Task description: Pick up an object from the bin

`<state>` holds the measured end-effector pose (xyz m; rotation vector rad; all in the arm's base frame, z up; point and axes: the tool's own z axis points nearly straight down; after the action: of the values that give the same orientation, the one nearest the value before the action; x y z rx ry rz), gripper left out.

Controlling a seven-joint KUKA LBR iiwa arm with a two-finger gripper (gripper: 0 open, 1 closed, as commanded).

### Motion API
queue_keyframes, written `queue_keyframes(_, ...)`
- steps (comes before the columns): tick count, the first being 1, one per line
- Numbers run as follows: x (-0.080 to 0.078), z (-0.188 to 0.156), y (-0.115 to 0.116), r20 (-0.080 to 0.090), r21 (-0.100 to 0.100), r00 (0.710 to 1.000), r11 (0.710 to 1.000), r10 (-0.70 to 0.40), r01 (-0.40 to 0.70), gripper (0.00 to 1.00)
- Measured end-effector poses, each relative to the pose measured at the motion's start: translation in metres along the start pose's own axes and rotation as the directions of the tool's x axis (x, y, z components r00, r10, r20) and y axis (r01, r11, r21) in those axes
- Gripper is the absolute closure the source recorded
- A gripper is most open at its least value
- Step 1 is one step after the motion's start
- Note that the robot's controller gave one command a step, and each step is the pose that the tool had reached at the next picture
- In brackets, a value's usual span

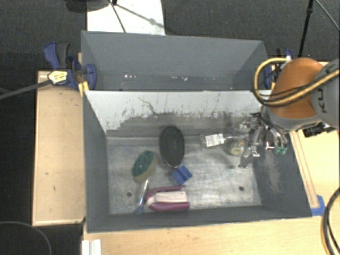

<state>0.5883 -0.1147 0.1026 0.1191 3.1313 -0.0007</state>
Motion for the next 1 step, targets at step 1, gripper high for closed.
queue_keyframes(1,0.0001,0.0020,0.0566,-0.006,-0.003,0.998,0.998,0.065,-0.065,0.00)
